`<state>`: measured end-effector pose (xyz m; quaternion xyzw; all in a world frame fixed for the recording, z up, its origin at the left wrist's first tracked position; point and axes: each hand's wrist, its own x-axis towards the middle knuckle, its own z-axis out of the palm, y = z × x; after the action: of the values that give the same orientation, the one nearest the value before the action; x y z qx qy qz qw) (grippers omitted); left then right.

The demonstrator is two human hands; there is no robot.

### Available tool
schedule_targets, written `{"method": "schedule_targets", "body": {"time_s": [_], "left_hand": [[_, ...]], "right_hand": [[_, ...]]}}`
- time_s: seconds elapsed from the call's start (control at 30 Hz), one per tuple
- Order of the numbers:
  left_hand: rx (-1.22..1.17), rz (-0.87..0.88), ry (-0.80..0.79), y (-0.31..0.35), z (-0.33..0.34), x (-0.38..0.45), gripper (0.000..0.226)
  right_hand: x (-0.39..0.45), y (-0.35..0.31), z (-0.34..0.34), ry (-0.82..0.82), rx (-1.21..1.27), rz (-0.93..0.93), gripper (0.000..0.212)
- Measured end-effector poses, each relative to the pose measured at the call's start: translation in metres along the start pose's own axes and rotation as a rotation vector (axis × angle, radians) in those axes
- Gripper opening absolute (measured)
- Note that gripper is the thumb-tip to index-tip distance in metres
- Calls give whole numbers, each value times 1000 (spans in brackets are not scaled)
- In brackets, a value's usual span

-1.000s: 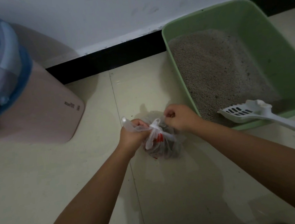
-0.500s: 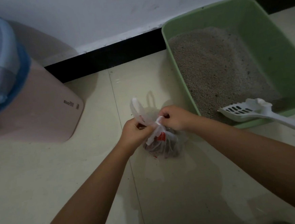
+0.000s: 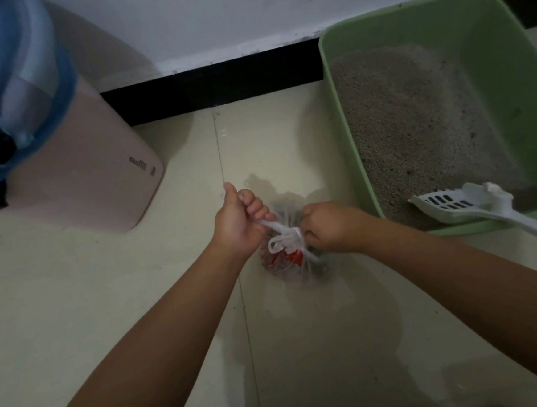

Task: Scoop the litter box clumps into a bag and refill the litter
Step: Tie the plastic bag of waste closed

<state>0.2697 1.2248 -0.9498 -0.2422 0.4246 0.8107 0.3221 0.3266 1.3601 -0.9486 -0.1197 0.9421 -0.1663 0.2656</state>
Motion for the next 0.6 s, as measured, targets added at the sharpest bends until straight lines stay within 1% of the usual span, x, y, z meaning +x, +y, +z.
{"method": "schedule_targets", "body": {"time_s": [0.07,0.1,0.13,0.17,0.2,0.23,0.27,0.33,0.4,0.43,0.47,0.5,0.53,0.57,0.6], "left_hand": [[47,3,6,-1,-4,2,75],[65,4,22,-1,-6,3,79],[83,5,52,0,-7,4,80],[94,7,94,2,-8,5,77],[107,13,144,4,-10,6,70],[129,27,193,6,-11,5,63],[155,48,236,9,-14,5,57],[219,88,292,15,-19,5,53],[322,129,312,20,-22,3,53],[392,149,315,21,-24,2,54],[471,171,322,22,-27,1,54],[551,194,331,22,-30,1,55],[624,214,342,22,-34,1,55],[681,225,356,22,-38,1,56],[735,235,371,22,-42,1,56]], "right_hand": [[-1,-4,5,-48,-100,-27,31],[-2,-6,6,-33,-175,-50,30],[-2,-8,10,29,-243,-109,29],[-3,-9,11,47,-316,-155,28],[-3,-10,11,39,-350,-163,31],[-1,-8,15,57,-319,-169,37],[0,-8,18,123,-275,-188,43],[-1,-16,21,249,-275,-223,49],[0,-21,19,156,-252,-193,59],[-1,-20,23,173,-221,-177,69],[-1,-19,27,156,-197,-147,78],[-1,-19,28,116,-200,-127,81],[-2,-21,26,62,-213,-102,80],[-2,-22,28,32,-234,-93,74],[-1,-22,30,20,-240,-86,61]]}}
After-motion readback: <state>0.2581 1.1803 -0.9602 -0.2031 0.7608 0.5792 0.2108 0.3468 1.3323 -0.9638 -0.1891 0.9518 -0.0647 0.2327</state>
